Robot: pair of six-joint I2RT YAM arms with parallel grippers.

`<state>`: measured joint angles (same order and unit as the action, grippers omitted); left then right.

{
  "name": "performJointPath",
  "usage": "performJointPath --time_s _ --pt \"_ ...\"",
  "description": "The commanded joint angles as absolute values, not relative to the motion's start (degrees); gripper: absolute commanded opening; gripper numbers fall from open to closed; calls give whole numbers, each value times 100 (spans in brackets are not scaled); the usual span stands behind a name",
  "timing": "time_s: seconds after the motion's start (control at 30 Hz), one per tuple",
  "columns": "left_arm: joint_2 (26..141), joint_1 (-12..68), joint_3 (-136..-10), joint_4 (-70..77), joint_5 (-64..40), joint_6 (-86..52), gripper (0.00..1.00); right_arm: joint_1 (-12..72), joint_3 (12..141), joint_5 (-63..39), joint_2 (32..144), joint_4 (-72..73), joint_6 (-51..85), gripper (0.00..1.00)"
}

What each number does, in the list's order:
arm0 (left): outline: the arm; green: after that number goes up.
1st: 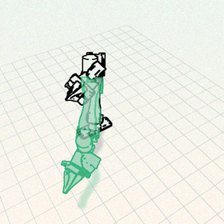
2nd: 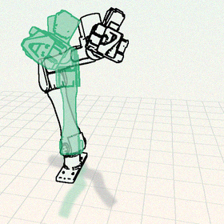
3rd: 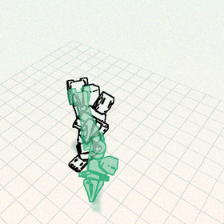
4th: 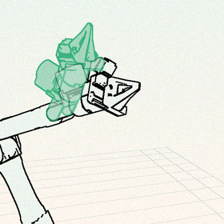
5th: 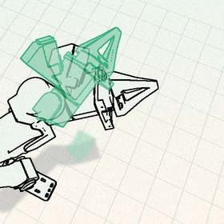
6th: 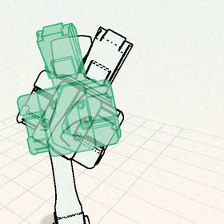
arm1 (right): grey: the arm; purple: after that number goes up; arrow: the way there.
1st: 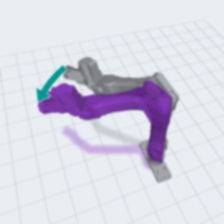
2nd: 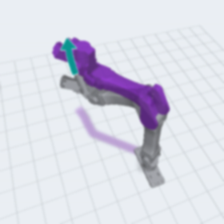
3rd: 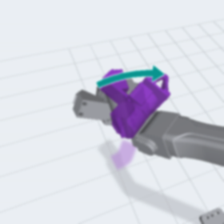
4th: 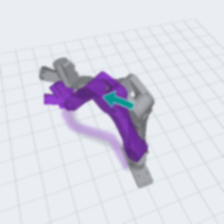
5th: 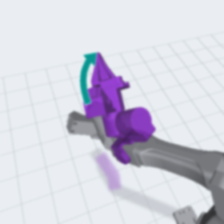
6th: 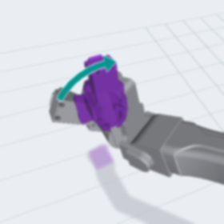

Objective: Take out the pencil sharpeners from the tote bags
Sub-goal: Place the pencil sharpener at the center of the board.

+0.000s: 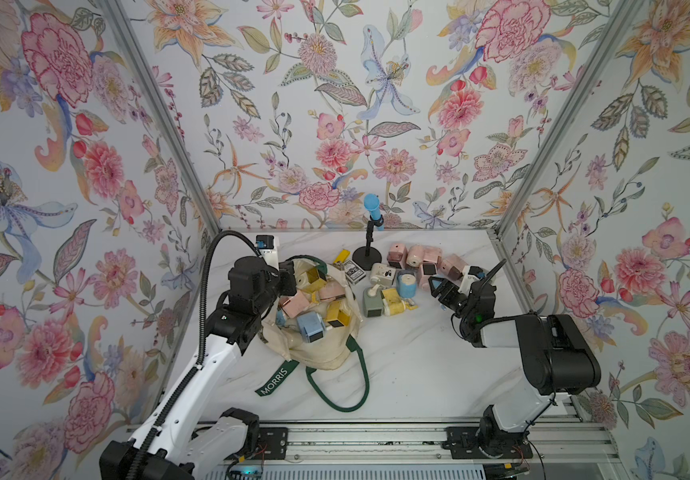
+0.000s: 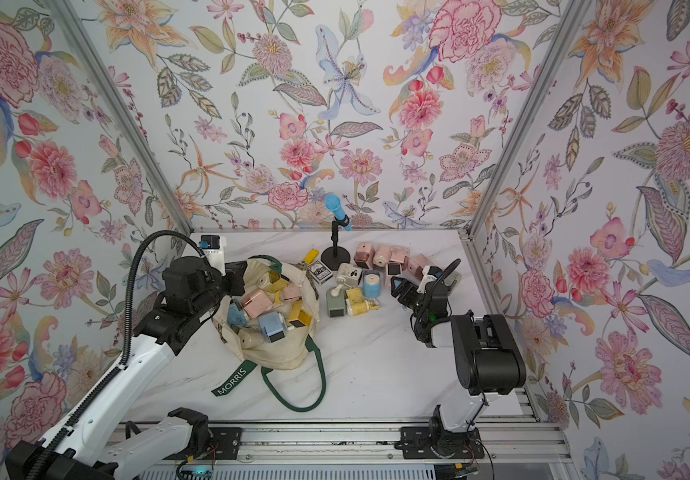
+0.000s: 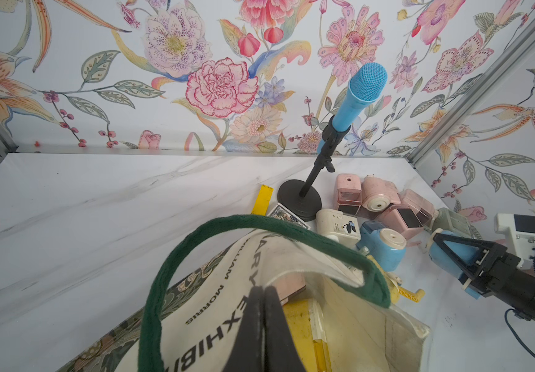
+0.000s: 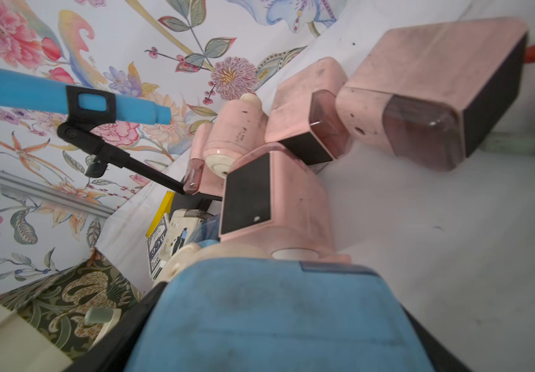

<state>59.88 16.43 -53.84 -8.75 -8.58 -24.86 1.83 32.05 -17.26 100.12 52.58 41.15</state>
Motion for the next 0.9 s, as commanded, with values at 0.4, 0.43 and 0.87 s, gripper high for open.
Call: performJointPath --time_s 0.4,0.43,0.87 --pt "5921 1549 -5396 -484 -774 -2445 0 -283 3304 -2007 10905 6809 5317 68" --pt "5922 1544 -5391 -483 -773 -2444 0 -295 3337 -1989 10956 6820 5347 69" --pt "5905 1548 -5395 -479 -791 -2445 0 -299 3595 -1882 11220 6448 5389 99"
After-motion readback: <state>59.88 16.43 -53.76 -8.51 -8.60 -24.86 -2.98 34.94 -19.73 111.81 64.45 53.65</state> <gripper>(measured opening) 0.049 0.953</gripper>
